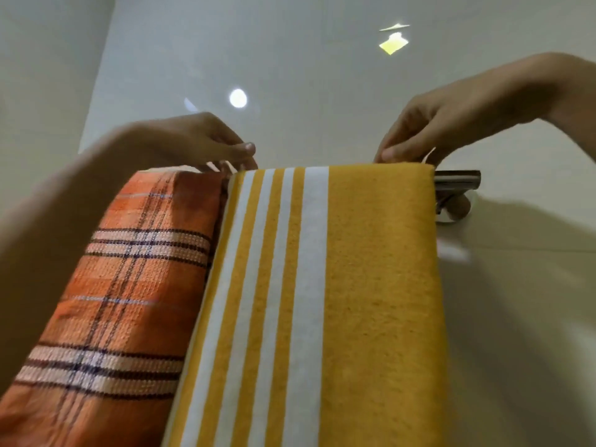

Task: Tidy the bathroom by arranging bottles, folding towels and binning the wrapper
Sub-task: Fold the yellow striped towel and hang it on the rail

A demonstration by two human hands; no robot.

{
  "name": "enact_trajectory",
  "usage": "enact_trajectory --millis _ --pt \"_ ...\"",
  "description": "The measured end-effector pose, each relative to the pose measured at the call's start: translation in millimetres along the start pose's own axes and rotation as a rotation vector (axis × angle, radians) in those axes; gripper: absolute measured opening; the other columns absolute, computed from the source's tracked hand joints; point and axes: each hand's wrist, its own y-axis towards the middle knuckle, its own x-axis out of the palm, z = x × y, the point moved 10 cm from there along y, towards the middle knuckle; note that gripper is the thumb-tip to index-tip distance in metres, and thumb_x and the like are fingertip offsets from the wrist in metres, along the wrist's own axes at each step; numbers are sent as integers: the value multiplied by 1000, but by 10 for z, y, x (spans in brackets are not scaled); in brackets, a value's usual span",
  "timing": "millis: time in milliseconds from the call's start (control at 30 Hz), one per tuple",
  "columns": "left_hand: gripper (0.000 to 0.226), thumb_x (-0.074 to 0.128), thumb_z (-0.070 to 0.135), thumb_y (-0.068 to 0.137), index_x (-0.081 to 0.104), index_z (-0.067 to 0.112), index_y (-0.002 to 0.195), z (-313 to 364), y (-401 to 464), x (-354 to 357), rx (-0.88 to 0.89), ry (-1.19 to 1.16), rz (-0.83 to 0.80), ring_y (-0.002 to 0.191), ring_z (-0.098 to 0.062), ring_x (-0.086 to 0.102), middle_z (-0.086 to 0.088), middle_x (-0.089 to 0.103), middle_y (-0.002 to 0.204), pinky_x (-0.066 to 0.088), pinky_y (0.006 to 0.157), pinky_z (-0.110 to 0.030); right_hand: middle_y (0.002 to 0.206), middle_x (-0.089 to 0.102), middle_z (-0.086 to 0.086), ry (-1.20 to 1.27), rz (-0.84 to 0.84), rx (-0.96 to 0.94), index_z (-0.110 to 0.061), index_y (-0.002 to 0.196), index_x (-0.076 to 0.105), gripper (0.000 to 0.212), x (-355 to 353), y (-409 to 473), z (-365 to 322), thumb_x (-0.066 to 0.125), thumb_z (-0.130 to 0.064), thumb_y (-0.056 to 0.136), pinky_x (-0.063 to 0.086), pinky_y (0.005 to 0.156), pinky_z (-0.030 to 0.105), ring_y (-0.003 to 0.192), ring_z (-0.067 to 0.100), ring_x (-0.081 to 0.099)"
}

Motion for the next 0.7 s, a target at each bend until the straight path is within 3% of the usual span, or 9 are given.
enact_trajectory --millis 67,167,233,300,400,467,533,600,700 --pt "40 60 68 63 73 41 88 -49 -166 55 26 -72 -57 78 0 69 16 74 87 53 60 -13 102 75 -8 92 78 -86 -23 105 74 37 -64 -48 -39 56 -44 79 55 74 12 94 9 71" --pt "29 62 65 53 72 48 75 0 -215 39 64 -66 54 74 5 67 20 73 81 47 59 -11 92 76 -12 14 175 -193 -32 89 78 30 -102 -66 -123 66 -48 67 52 62 6 86 3 71" --pt "20 65 62 53 71 47 65 36 -155 -78 49 -32 146 72 11 63 25 71 74 40 64 -13 87 76 -13 -57 251 -231 -36 82 77 25 -170 -67 -172 67 -51 64 55 61 10 83 2 71" --pt "4 72 46 65 70 42 66 72 -53 -132 49 20 170 68 18 60 28 68 66 36 65 -10 85 75 -12 -123 325 -225 -33 77 77 29 -258 -43 -166 65 -56 63 57 67 20 82 5 70" --pt "8 73 25 77 74 26 85 126 114 -84 54 101 191 65 7 61 14 71 77 41 61 -9 79 75 -10 -198 343 -164 -32 81 71 15 -308 108 -103 64 -44 75 54 73 25 80 12 71" --pt "13 71 17 78 74 22 91 161 176 11 36 171 160 66 6 58 4 72 86 42 52 -4 80 76 -9 -229 199 -59 -26 88 74 10 -174 216 -9 65 -29 84 54 75 25 80 12 71" --pt "15 69 31 80 73 25 93 112 112 20 16 87 107 74 2 62 7 72 90 46 59 -8 89 77 -9 -152 82 -55 -25 91 77 17 -26 207 5 61 -29 87 57 76 23 84 9 73" --pt "37 59 57 73 73 29 93 76 -57 47 0 -111 -16 85 -7 68 9 74 91 51 71 -20 95 76 -11 13 136 -138 -31 96 76 27 -60 97 -61 56 -42 82 53 69 10 88 3 71" --pt "41 61 60 62 73 36 93 136 -253 111 94 -137 -87 84 3 68 19 73 92 50 71 -19 92 75 -17 81 204 -193 -40 92 75 27 -84 -64 -81 59 -50 73 46 59 -1 85 -3 70"
